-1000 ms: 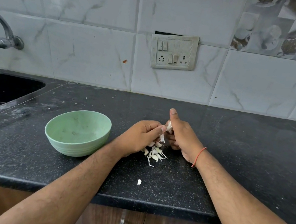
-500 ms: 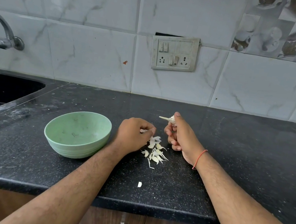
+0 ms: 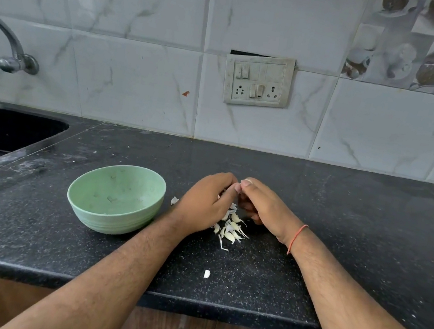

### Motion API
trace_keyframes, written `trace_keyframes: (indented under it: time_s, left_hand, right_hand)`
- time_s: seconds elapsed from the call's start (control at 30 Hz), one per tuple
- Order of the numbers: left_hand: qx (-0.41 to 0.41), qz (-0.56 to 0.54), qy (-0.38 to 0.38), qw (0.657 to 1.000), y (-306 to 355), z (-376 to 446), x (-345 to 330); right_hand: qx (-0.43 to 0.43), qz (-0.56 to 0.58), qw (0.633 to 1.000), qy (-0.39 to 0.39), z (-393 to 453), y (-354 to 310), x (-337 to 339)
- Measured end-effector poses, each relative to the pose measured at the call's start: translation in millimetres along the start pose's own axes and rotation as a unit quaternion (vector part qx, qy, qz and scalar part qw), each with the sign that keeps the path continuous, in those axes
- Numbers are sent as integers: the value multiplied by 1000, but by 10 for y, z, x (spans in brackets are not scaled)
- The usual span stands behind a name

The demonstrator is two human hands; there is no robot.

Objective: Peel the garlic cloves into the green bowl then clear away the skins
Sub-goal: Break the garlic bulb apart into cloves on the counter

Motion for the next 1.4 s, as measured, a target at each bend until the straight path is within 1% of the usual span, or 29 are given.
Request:
trace_keyframes:
  time_s: [0.1,0.2,0.27,0.37,0.5,0.67,0.77,0.93,1.03,1.23,1.4]
  left_hand:
    - [29,-39,-14,999,-19,12,-9]
    - [55,-76,14,996,-30,26,8]
    - [69,-85,39,993,-36,31,19]
    - [86,-98,52,990,-47,31,28]
    - [102,-115,15,988,-33,34,-18]
    - [137,-101,33,985,-77,23,23]
    - [107,-69,11,992,-36,-3,4]
    - [51,-89,1,995,74,-2,28]
    - [19,-52,-5,998,126,-25,11]
    - [6,-13,-27,1000,107,-31,-9]
    - [-22,20,-46,998,129,-29,2]
  right_hand:
    - [-10,37,999,-13,-7,-11,-8]
    - [-19,96,995,-16,-9,-50,-55]
    - [-27,111,993,14,1,-63,-61]
    - [-28,105,993,53,19,-57,-50]
    - [-37,86,993,71,23,-4,-33]
    - [8,7,999,52,30,4,-39]
    - [15,-18,999,48,33,17,-45]
    - [40,-83,994,54,42,-5,-30]
    - [51,-116,990,64,30,-40,-27]
    - [54,-159,984,61,14,-91,-54]
    - [45,-184,981,50,34,-83,-48]
Point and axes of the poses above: each hand's wrist, its own z-axis towards the middle knuckle, its own x-axis out of the back of the hand, y = z × x, the point moved 6 cm from there along z, towards the middle knuckle, and after that the axes turned 8 degrees about y, right-handed, at the moved point
